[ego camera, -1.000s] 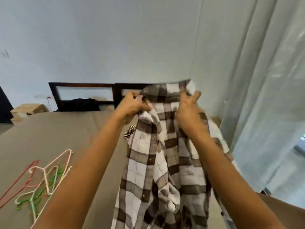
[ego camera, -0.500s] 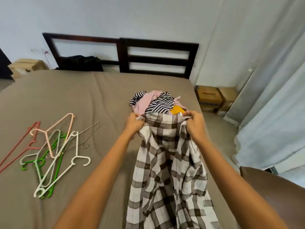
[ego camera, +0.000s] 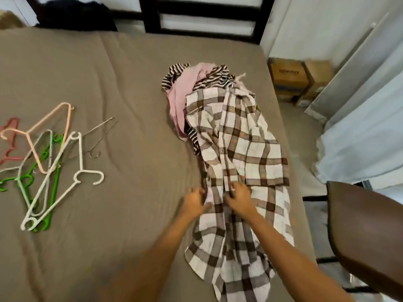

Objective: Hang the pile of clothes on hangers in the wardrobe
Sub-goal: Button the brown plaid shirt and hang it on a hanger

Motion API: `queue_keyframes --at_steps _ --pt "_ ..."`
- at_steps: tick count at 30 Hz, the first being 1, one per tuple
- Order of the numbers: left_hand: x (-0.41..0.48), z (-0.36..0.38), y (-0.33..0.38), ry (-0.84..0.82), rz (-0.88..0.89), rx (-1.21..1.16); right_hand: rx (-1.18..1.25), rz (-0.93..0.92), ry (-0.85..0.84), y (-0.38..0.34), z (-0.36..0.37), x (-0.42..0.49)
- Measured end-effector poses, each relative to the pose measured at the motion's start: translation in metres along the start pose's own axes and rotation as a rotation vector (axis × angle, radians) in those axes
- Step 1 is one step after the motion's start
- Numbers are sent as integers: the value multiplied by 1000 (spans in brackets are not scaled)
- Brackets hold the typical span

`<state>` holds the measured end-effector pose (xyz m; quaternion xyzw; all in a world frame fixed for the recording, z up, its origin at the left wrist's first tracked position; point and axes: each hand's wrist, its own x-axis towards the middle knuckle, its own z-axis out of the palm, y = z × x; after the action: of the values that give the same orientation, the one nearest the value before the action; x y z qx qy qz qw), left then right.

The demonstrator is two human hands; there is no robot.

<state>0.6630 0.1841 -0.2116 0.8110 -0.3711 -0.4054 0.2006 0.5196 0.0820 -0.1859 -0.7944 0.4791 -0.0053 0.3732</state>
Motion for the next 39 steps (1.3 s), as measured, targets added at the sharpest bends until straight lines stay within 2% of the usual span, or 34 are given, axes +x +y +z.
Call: queue_keyframes --at_steps 2,6,10,12,15,17,19,22,24,26,28,29,32,36,39 --pt "-18 39 -28 -43 -52 85 8 156 -96 41 38 -29" --pt "-37 77 -41 1 -209 -84 11 324 -114 80 74 -54" --pt "-36 90 -40 1 -217 3 -84 252 -78 89 79 -56" --pt "-38 91 -45 44 -261 -42 -116 277 -114 93 77 -61" --pt "-47 85 -64 229 -404 -196 -228 326 -142 100 76 -74" --pt "-57 81 -78 319 -547 -263 -240 316 -92 104 78 -83" --pt "-70 77 -86 382 -608 -254 -179 280 9 106 78 -90" --pt "-82 77 -83 579 -465 -109 -41 287 153 106 77 -96" --pt "-84 81 -75 603 -275 3 47 304 184 108 78 -99" --pt "-80 86 -65 495 -159 24 101 301 150 108 79 -102" --pt "-73 90 -60 337 -207 28 174 309 100 105 79 -105" --pt "-70 91 -60 296 -261 -22 234 330 74 103 79 -108" --pt "-66 94 -71 307 -384 -280 348 381 20 101 81 -119" --pt "-77 91 -102 299 -590 -865 122 406 -45 112 87 -129" --pt "-86 92 -129 319 -594 -826 -155 379 2 109 91 -128"
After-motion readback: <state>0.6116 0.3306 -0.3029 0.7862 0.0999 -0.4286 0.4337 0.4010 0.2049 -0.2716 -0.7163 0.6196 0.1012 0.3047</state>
